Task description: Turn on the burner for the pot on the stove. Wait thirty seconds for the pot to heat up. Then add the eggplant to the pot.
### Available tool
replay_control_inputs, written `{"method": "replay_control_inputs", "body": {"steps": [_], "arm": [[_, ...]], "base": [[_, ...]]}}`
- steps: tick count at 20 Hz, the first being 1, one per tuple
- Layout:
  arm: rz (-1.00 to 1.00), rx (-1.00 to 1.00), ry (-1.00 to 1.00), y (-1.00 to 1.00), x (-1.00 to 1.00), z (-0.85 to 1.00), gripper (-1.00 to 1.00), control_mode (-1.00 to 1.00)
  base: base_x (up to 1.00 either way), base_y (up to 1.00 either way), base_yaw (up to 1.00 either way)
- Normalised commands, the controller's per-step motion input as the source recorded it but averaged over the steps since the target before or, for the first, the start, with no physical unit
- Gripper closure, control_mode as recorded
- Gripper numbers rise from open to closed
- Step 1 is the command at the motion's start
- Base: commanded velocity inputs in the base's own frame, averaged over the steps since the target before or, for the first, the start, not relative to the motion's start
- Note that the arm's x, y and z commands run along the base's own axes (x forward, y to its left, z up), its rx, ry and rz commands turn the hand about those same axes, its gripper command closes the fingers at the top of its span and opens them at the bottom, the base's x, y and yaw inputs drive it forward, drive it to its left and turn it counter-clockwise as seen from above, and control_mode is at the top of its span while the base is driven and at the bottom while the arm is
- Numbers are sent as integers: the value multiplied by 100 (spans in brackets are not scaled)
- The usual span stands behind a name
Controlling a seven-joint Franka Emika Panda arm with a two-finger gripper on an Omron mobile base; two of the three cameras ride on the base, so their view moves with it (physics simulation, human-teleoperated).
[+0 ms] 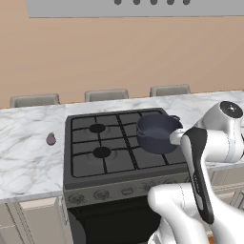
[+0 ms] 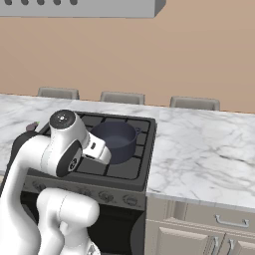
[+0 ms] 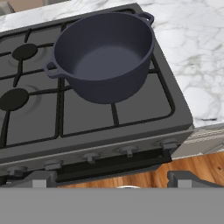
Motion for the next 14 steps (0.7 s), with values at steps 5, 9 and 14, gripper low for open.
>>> {"method": "replay_control_inputs", "body": {"steps": [5,9,14], "arm": [[0,0,0,0,0,0,-100,-100],[0,0,0,0,0,0,-100,-100],[1,0,0,0,0,0,-100,-100]], "base": [[0,0,0],[0,0,0],[0,0,0]]}}
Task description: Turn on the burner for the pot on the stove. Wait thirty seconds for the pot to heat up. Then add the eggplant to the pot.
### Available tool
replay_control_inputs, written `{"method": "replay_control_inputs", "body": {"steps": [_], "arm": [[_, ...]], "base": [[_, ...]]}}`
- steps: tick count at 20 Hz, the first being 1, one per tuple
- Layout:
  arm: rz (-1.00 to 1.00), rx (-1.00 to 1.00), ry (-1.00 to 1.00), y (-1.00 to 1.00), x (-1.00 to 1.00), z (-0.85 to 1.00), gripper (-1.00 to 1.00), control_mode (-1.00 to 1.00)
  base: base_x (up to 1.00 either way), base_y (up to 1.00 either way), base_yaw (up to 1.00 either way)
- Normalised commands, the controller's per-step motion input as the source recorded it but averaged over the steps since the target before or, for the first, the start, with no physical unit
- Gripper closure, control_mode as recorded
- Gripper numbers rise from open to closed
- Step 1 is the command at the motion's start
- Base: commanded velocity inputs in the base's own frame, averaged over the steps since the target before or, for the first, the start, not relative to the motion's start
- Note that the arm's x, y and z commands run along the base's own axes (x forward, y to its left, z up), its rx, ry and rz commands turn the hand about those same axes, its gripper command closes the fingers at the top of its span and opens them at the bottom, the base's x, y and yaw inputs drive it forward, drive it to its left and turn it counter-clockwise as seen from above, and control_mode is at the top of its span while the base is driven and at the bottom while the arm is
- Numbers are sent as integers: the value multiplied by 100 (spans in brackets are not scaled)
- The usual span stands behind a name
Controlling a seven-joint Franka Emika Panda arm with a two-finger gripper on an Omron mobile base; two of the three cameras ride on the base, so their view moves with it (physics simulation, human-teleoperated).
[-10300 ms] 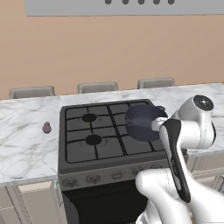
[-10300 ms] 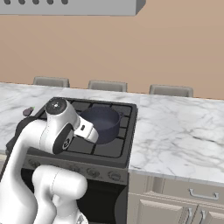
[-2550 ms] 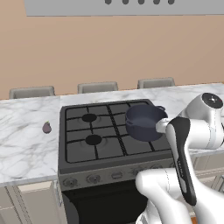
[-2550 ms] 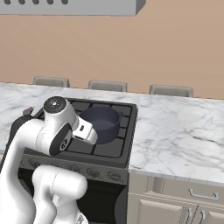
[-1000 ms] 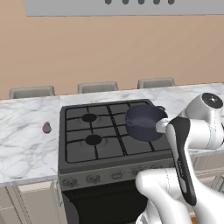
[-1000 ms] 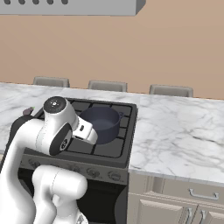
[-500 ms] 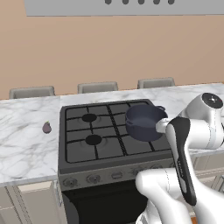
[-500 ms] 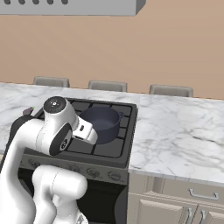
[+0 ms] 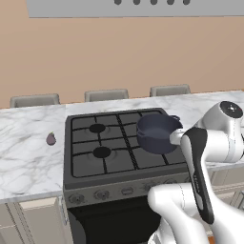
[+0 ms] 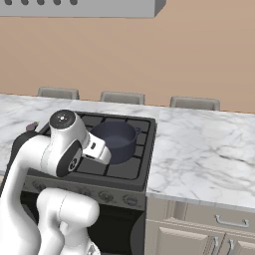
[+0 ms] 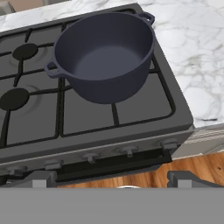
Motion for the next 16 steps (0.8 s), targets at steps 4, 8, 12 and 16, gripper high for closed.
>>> {"method": "replay_control_inputs", "body": {"steps": [4,8,12,16], "arm": [[6,0,0,-8,6,0,-100,-100],[6,0,0,-4,9,0,-100,-100],[5,0,0,-1,3,0,-100,-100],[4,0,0,0,0,0,-100,-100]], "base": [[0,0,0],[0,0,0],[0,0,0],[0,0,0]]}}
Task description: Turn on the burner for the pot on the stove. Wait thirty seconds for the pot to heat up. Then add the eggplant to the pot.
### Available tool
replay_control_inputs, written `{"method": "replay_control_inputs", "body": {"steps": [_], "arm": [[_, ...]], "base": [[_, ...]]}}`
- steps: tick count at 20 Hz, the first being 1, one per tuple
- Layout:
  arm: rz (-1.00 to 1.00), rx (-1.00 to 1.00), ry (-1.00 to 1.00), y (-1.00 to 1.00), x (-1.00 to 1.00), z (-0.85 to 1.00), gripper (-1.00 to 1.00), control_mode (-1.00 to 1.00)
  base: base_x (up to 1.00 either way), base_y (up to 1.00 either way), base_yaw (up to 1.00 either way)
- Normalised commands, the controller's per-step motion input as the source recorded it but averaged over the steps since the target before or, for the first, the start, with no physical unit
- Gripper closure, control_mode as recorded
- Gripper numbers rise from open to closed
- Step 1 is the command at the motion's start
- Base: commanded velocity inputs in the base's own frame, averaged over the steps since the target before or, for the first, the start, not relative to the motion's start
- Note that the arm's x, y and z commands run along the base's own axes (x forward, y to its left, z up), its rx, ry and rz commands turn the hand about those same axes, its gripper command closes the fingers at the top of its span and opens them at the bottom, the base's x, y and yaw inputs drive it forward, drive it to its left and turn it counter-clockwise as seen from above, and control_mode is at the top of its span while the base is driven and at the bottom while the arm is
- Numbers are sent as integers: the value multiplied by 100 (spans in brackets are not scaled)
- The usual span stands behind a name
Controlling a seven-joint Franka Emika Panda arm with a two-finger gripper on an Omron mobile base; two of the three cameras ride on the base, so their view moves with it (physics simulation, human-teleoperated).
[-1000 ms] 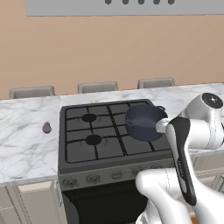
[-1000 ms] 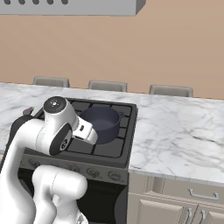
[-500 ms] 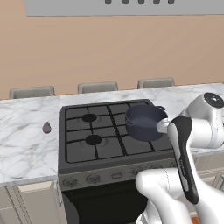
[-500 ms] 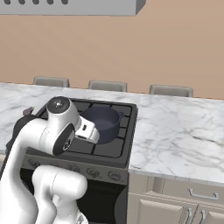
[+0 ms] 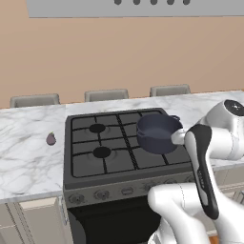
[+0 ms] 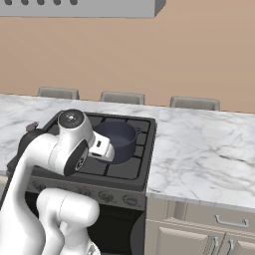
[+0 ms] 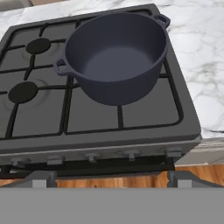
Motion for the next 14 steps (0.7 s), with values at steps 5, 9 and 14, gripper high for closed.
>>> {"method": "replay_control_inputs", "body": {"steps": [5,9,14], "arm": [[4,0,0,-5,6,0,-100,-100],[3,0,0,-6,1,0,-100,-100],[2,0,0,-11,1,0,-100,-100]], "base": [[0,0,0],[0,0,0],[0,0,0]]}}
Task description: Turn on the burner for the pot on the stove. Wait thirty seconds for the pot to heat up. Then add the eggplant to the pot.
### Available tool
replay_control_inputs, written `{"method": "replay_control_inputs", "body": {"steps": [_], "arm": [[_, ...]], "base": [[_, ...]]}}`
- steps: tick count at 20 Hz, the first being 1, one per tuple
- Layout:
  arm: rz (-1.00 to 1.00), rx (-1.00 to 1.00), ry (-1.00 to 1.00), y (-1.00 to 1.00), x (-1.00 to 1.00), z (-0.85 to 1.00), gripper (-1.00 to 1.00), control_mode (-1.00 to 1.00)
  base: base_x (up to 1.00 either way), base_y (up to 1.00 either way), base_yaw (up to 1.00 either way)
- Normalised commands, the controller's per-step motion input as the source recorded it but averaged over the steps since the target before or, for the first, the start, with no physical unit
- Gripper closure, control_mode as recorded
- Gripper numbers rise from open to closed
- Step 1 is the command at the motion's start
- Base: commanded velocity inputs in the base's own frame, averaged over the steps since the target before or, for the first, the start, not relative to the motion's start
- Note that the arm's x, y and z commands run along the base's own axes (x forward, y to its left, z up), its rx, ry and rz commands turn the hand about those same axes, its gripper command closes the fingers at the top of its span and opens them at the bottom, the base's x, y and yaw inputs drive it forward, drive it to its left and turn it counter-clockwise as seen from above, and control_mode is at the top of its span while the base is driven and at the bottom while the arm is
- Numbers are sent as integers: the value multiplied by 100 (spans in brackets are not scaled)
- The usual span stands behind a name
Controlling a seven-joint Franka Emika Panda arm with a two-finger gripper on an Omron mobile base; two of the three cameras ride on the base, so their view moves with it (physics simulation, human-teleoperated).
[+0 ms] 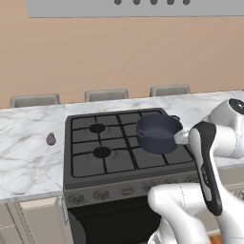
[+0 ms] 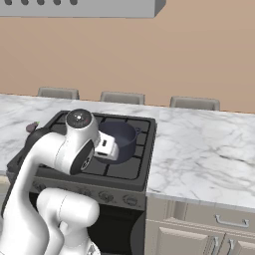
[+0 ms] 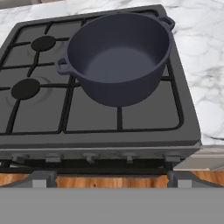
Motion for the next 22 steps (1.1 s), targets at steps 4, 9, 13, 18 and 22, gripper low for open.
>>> {"method": "replay_control_inputs", "body": {"steps": [4,9,13,18,22], "arm": [[0,0,0,-4,0,0,-100,-100],[0,-3,-1,0,0,3,-100,-100],[0,-28,0,20,0,33,-100,-100],[0,-15,0,3,0,82,-100,-100],[0,0,0,11,0,45,-100,-100]], "base": [[0,0,0],[0,0,0],[0,0,0],[0,0,0],[0,0,0]]}}
